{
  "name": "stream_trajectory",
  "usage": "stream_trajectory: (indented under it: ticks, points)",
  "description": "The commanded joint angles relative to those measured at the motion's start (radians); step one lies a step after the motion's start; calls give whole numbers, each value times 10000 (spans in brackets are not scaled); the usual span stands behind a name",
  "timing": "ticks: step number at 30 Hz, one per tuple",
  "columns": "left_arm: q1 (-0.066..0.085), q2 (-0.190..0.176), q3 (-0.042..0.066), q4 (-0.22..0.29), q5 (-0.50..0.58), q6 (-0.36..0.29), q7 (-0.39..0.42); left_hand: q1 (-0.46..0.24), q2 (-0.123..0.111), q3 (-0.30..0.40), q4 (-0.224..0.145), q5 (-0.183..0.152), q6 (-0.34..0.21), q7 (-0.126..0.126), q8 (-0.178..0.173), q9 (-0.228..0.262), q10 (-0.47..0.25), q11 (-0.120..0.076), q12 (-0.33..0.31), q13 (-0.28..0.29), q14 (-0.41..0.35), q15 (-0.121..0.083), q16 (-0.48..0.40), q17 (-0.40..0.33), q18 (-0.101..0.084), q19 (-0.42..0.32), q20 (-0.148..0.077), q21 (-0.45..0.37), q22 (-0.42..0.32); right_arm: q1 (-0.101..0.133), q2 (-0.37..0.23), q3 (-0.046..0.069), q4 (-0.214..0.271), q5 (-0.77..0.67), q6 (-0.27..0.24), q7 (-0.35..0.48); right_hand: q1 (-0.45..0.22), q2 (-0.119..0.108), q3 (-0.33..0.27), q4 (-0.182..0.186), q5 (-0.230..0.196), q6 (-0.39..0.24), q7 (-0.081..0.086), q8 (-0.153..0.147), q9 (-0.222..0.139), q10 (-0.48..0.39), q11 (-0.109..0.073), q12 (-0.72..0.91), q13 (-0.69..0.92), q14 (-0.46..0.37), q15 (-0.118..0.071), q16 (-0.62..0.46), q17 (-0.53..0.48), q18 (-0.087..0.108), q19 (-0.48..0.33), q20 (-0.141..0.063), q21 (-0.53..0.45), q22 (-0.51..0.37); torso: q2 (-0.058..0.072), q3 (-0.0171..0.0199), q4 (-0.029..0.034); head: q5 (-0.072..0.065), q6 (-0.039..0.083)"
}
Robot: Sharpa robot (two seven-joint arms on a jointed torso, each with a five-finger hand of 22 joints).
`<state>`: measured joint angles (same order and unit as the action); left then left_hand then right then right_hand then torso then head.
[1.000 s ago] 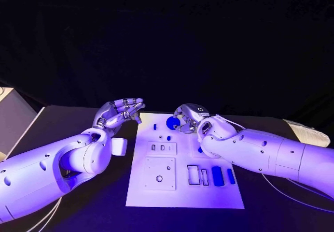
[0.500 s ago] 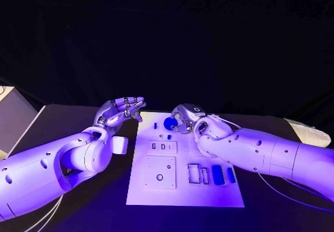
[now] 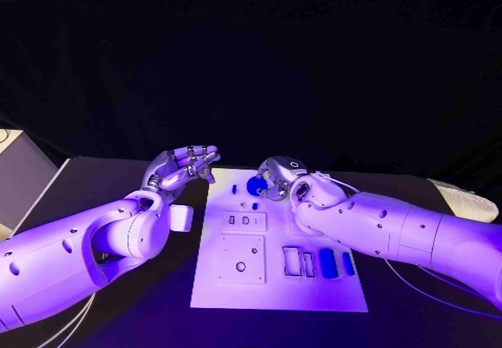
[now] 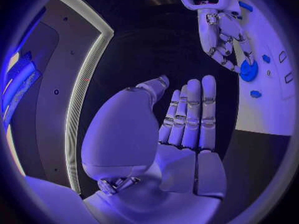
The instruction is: Assemble the parts on the task board
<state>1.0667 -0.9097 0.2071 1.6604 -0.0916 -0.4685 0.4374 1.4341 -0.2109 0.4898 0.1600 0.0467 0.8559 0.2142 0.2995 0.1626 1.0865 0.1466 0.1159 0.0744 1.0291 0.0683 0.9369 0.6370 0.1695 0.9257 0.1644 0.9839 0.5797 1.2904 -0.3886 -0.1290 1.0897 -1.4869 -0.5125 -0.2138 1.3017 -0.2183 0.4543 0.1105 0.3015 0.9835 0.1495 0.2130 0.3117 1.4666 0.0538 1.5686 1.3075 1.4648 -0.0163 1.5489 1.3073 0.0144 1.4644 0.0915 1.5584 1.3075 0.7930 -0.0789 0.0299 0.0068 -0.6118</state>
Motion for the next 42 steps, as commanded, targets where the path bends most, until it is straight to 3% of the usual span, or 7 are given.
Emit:
stream_trajectory:
  ticks: [1, 7, 13, 18, 29, 42]
  points:
    - [8, 14, 9, 27, -45, 136, 49, -104, 29, 7, -56, 24, -79, 10, 0, 0, -39, 2, 23, 3, -65, 35, 37, -11, 143, -75, 23, 63, 14, -13, 42, -8, -72, -96, 184, -9, -116, -20, 58, 1, -58, 25, -99, -154, 182, 1042, 24, 21, 2633, 880, -8, 31, 1752, -97, 964, -44, -9, 2465, 0, -2, 0, -4, -4]
    - [8, -1, 9, 28, -45, 137, 43, -104, 29, 7, -56, 24, -79, 10, 0, 0, -39, 2, 23, 3, -65, 35, 37, -11, 143, -75, 23, 63, 14, -16, 64, -12, -183, 36, 217, 79, -388, -247, -83, 110, -113, -473, 100, -567, 80, 1042, 205, 21, 2633, 872, 162, 22, 1722, -73, 907, 105, -83, 2378, -7, 7, -13, 30, 0]
    - [8, -11, 9, 27, -45, 136, 41, -104, 29, 7, -56, 24, -79, 10, 0, 0, -39, 2, 23, 3, -65, 35, 37, -11, 143, -75, 23, 63, 14, -16, 33, -18, -176, 197, 329, 205, -696, -315, -556, 363, -114, -634, 153, -766, 41, 1042, 266, 21, 2633, 874, 229, 26, 1742, -61, 883, 188, -116, 2343, -4, 10, -14, 33, 0]
    - [8, -8, 9, 16, -45, 137, 39, -121, 29, 13, -83, 24, -95, 15, 10, 5, -62, 5, 47, 8, -70, 38, 62, -37, 145, -106, 28, 112, 37, -16, -18, -20, -109, 335, 380, 297, -874, -167, -1150, 716, -50, -612, 160, -860, 42, 1042, 279, 21, 2633, 882, 246, 37, 1788, -64, 891, 216, -107, 2358, 2, 18, -13, 47, 8]
    - [7, 5, 9, -4, -45, 127, 25, -125, 29, 13, -85, 24, -101, 17, 9, 5, -68, 7, 49, 8, -70, 39, 65, -40, 145, -110, 28, 117, 39, -20, -129, -28, -4, 532, 700, 384, -1110, 243, -1242, 1287, 488, -348, 95, -855, 91, 1042, 223, 21, 2633, 897, 202, 53, 1856, -82, 932, 181, -56, 2424, -4, 18, -21, 70, 4]
    - [7, 3, 9, -9, -45, 115, 23, -126, 30, 15, -88, 24, -107, 20, 8, 5, -75, 8, 49, 7, -71, 39, 68, -43, 145, -113, 29, 122, 41, -26, -227, -44, 0, 529, 980, 229, -1141, 254, -1235, 1330, 522, -340, 92, -861, 91, 1042, 220, 21, 2633, 899, 198, 55, 1867, -87, 942, 178, -42, 2441, -5, 5, -15, 74, 16]
